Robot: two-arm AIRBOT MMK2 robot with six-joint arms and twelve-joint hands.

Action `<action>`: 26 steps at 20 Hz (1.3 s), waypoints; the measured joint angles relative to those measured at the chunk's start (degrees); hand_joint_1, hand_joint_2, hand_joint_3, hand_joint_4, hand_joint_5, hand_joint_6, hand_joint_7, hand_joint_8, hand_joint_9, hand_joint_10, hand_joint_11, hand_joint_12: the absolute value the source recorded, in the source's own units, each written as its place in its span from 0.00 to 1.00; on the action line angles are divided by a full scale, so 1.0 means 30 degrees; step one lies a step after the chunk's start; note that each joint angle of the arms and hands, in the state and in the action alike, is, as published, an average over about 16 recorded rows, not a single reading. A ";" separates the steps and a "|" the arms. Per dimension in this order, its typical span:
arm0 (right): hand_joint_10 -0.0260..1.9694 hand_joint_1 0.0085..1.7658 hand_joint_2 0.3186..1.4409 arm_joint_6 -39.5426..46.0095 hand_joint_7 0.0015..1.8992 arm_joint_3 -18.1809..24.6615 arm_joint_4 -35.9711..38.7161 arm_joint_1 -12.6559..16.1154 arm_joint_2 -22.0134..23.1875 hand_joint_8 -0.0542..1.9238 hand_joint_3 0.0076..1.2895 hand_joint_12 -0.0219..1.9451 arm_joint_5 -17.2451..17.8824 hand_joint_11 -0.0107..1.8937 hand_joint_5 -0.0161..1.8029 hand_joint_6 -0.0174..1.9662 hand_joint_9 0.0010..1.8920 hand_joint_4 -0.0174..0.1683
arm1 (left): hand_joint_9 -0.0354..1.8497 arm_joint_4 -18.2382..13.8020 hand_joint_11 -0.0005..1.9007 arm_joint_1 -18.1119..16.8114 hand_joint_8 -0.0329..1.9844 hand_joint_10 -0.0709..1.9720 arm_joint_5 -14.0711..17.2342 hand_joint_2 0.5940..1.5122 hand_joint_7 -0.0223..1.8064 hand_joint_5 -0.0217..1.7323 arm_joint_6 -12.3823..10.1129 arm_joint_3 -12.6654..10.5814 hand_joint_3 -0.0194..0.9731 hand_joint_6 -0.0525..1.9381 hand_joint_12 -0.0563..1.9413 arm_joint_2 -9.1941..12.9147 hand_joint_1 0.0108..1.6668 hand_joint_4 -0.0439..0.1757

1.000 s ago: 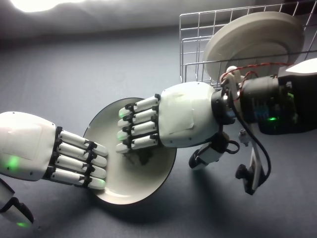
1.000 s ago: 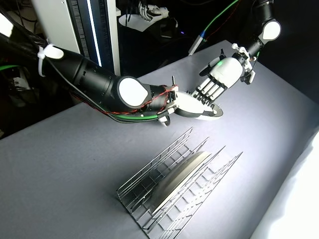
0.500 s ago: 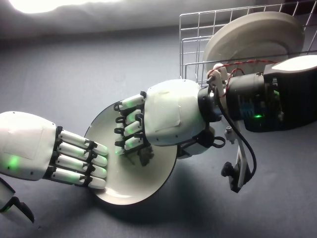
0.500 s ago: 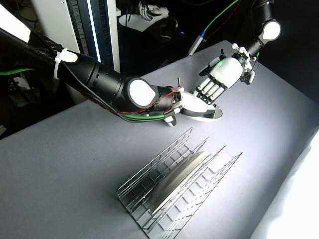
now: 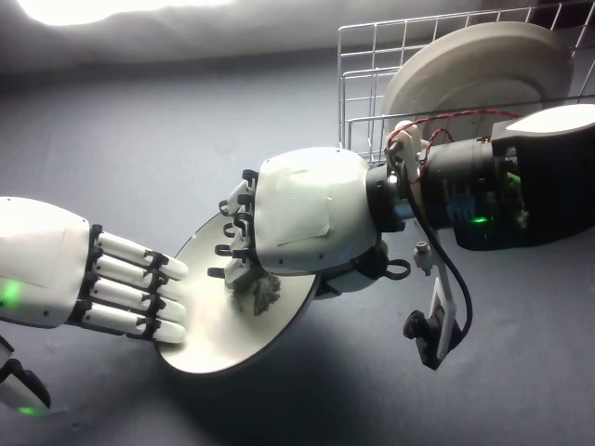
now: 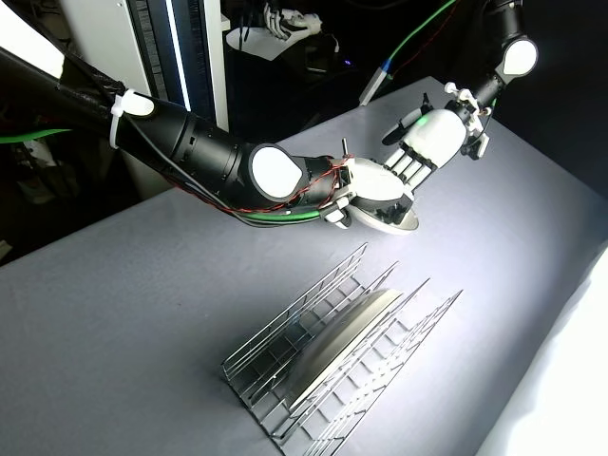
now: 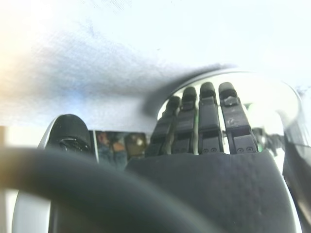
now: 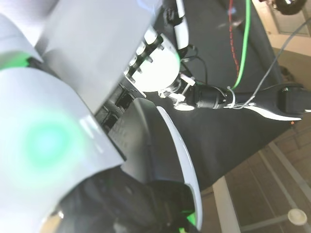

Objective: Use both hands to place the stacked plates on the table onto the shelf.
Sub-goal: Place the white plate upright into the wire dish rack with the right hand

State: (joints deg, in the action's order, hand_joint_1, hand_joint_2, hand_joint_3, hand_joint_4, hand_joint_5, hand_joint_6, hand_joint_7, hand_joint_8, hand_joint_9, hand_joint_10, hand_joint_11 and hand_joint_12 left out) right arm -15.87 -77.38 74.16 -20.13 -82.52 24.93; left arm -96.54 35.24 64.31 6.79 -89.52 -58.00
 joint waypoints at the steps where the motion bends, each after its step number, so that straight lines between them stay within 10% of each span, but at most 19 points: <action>1: 0.27 0.68 0.63 -0.0014 0.42 0.0092 -0.0102 0.0014 0.0083 0.09 0.01 0.58 0.0021 0.29 0.40 0.09 0.45 0.07 | 0.03 0.0010 0.01 -0.0211 0.02 0.04 -0.0015 0.66 0.02 0.01 -0.0050 0.0173 0.04 0.02 0.03 0.0215 0.00 0.17; 14: 0.50 0.71 0.61 -0.0160 0.54 0.2438 -0.5522 0.0545 0.2370 0.24 0.00 0.55 0.0380 0.42 0.46 0.32 0.55 0.05 | 0.03 -0.0056 0.01 -0.3758 0.02 0.04 -0.1631 0.65 0.02 0.02 -0.0667 0.3067 0.04 0.03 0.03 0.4171 0.00 0.22; 26: 0.52 0.75 0.61 0.0286 0.59 0.4702 -1.3223 0.1934 0.4352 0.33 0.01 0.56 0.1353 0.41 0.53 0.45 0.55 0.08 | 0.03 0.0084 0.01 -0.4663 0.02 0.04 -0.4178 0.65 0.02 0.02 -0.0786 0.3511 0.04 0.03 0.03 0.6656 0.00 0.21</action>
State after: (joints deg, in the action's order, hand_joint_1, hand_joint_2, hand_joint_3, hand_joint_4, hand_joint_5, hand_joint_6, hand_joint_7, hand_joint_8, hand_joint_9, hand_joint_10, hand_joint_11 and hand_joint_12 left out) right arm -15.01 -63.27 34.49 -14.33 -69.46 28.99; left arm -96.29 21.25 51.77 4.43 -78.99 -38.03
